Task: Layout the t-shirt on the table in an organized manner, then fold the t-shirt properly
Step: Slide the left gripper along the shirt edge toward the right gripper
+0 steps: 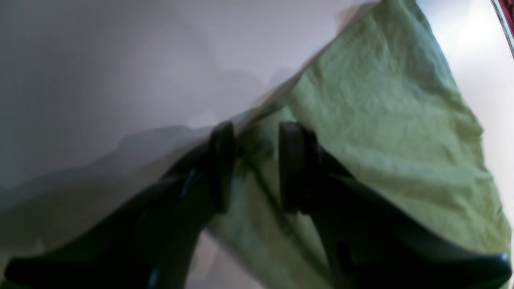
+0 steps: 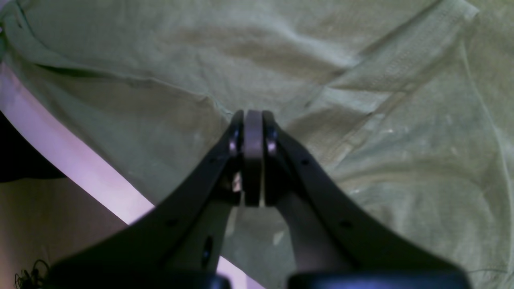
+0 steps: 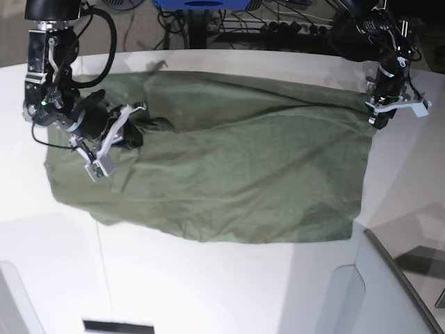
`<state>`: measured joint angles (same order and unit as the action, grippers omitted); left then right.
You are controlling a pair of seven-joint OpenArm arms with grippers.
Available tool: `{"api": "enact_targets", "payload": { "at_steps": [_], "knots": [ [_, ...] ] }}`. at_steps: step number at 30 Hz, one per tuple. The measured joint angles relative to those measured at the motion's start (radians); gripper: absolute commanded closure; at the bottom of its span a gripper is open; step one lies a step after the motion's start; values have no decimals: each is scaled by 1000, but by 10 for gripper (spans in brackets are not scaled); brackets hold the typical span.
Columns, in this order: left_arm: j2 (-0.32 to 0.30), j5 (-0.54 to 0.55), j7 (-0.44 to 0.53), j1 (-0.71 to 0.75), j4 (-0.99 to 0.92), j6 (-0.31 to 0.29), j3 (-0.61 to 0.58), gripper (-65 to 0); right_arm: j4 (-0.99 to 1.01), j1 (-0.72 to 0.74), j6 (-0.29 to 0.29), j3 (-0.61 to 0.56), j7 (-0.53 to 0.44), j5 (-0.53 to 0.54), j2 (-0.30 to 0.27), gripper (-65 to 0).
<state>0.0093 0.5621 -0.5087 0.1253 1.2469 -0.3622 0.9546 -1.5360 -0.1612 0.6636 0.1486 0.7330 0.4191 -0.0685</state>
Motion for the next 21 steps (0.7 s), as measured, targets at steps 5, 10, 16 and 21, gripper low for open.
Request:
{"api": "enact_targets", "payload": {
  "at_steps": [5,10,16,21],
  "knots": [
    [1,-1,-4,-3,-25,0,-1,-184,0,0,0,0,0,0,0,0],
    [-7,-2,3,-18,-26,3,-54,-183,0,0,0,0,0,0,0,0],
    [-8,-4,3,-17,-26,5,-55,-38,0,0,0,0,0,0,0,0],
    [-8,-3,3,-19,-26,4,-55,0,0,0,0,0,0,0,0,0]
  ]
}}
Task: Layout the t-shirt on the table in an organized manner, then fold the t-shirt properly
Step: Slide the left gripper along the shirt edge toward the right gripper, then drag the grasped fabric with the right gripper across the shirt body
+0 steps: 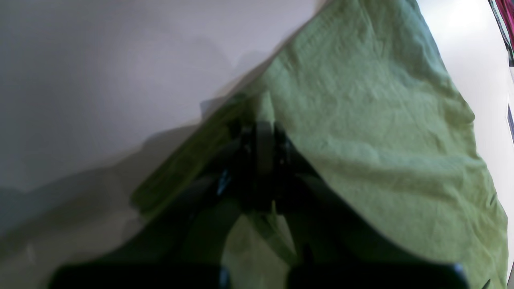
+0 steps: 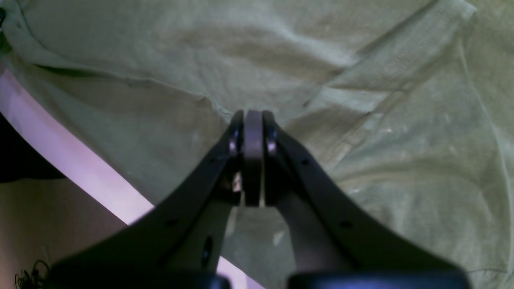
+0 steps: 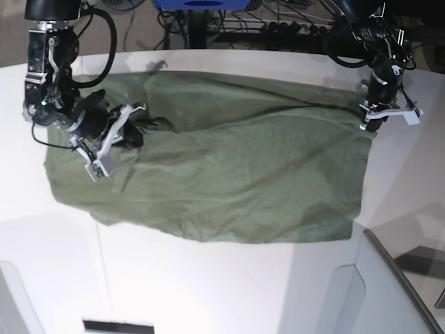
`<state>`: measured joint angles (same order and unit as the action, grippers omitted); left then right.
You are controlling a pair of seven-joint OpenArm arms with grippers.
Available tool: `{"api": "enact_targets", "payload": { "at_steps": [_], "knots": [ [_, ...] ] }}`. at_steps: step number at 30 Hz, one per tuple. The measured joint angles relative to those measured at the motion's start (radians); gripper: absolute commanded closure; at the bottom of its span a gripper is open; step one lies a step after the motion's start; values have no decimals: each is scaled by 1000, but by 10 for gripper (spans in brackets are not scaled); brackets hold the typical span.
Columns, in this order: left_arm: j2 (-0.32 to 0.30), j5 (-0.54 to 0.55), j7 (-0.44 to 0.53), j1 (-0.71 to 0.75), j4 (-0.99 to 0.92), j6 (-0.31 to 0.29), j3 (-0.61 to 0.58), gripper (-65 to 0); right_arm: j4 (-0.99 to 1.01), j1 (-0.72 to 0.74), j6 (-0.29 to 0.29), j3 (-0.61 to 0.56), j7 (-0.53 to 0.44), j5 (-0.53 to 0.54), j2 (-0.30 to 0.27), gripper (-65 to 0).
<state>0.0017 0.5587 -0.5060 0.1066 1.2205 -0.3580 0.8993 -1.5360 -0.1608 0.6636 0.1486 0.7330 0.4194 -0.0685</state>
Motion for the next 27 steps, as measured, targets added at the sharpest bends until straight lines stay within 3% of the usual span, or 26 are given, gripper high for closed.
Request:
{"api": "enact_targets", "payload": {
  "at_steps": [11,15,19,21,27],
  "knots": [
    [-1,2,-2,-76,-17,3,0,0,0,2,0,0,2,0,0,0],
    [0,-3,0,-113,-81,49,0,0,0,1,0,0,3,0,0,0],
    [2,-3,1,-129,-85,49,0,0,0,-1,1,-1,3,0,0,0],
    [3,0,0,-132,-85,48,3,0,0,-2,25,-5,5,0,0,0],
    [6,0,1,-129,-84,49,8,0,0,-1,29,-6,105,-4,2,0]
  ]
}}
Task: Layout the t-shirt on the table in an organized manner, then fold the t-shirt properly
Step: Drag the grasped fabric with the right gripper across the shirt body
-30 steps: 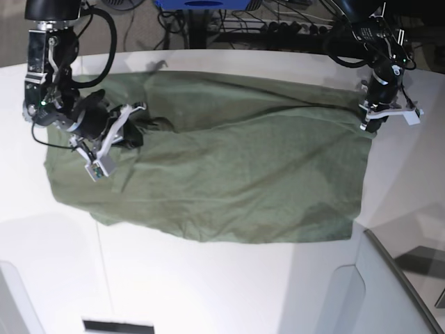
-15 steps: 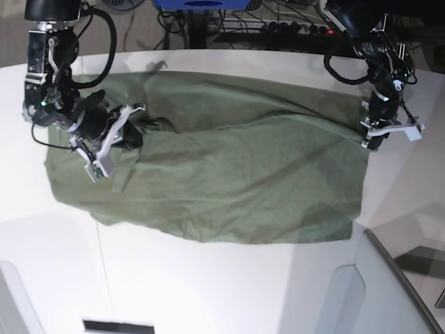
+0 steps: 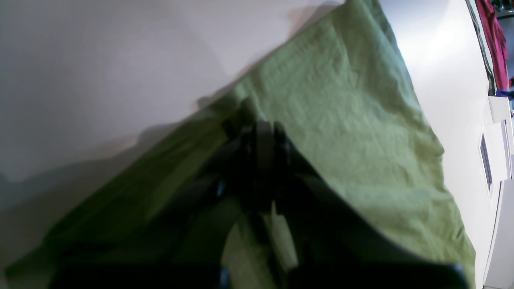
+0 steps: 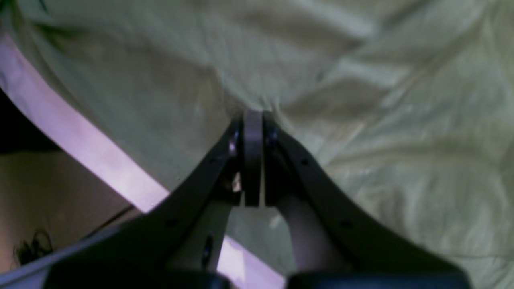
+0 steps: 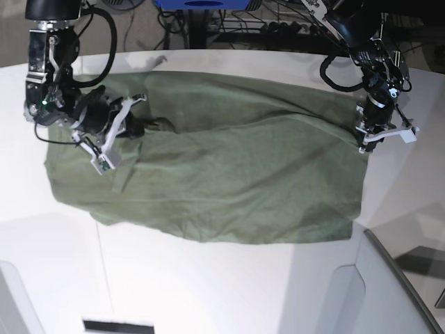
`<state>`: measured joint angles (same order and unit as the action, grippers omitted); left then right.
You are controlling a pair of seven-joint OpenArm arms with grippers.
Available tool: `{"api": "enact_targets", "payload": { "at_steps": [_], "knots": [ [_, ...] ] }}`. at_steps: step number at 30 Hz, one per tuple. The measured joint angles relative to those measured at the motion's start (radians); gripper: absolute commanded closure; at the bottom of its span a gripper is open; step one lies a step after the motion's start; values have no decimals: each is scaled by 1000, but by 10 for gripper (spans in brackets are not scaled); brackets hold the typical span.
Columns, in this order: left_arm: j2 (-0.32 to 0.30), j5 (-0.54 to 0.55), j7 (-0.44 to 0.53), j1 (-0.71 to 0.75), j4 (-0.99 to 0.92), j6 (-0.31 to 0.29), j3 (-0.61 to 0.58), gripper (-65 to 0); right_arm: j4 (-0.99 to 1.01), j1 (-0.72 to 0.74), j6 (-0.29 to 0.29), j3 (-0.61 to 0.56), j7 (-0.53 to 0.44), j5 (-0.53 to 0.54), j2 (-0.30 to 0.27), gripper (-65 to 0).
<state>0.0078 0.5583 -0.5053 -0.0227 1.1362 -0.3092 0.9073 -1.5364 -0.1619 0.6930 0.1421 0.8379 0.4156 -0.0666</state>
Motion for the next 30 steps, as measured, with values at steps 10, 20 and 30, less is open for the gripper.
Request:
{"api": "enact_targets", "payload": {
  "at_steps": [10,20,30],
  "knots": [
    [6,10,-3,52,128,0,1,-349,-71,7,0,-386,19,4,-60,0],
    [-2,-1,-10,242,284,-5,-68,-100,112,199,-2,-740,-53,3,22,0],
    [-58,0,-1,223,194,-3,-73,0,436,298,-2,-892,-174,6,161,0]
  ]
}}
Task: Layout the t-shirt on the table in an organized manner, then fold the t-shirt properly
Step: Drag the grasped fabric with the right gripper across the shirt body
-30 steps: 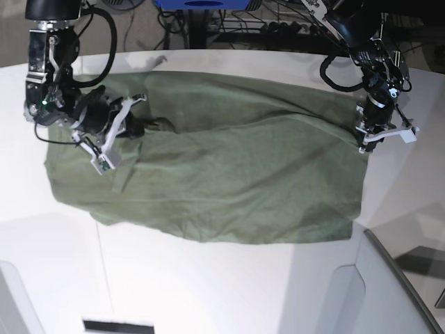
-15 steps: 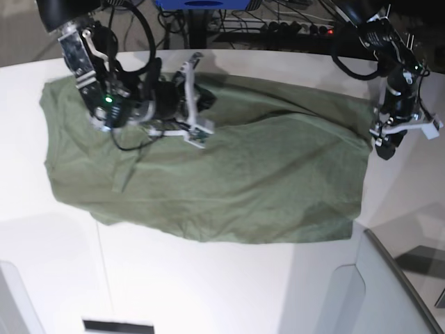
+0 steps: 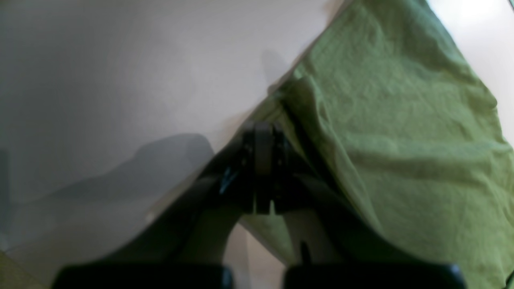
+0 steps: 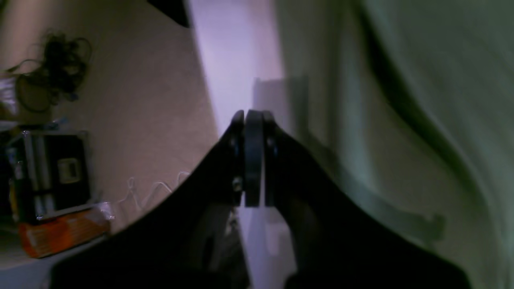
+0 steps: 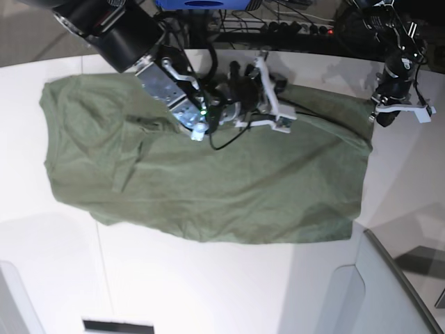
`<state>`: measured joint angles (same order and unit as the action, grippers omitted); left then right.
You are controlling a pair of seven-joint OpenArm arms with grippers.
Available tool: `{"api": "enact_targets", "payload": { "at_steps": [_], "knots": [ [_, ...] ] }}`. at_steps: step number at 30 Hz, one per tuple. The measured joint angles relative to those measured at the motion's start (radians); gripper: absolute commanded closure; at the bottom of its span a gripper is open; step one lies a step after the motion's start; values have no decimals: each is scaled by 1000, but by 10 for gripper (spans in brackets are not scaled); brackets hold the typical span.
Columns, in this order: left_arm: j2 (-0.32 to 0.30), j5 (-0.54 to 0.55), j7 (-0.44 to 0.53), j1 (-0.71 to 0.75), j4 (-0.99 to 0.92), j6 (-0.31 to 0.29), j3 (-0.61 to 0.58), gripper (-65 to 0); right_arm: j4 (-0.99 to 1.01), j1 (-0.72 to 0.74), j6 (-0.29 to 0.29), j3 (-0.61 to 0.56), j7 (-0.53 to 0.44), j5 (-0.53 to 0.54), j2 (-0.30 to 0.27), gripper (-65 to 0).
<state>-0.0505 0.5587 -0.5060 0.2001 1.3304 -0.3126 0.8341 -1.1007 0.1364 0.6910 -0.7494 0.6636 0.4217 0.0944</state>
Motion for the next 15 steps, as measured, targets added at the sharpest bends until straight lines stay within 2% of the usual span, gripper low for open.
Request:
{"api": "enact_targets", "payload": {
  "at_steps": [2,5,8,12,15],
  "knots": [
    [0,-34,1,-11,-11,0,0,0,23,13,0,-1,-10,-2,11,0],
    [4,-153,0,-57,-35,6,2,0,38,35,-2,0,-31,-5,9,0],
    [34,-238,93,-96,-66,-2,-4,0,41,46,-2,3,-47,-5,10,0],
    [42,-266,127,-77,-105,-2,-47,0,41,66,-2,10,-56,-2,10,0],
    [39,-267,129,-70,-115,-1,-48,0,60,71,1,46,-106,3,11,0]
  ]
}}
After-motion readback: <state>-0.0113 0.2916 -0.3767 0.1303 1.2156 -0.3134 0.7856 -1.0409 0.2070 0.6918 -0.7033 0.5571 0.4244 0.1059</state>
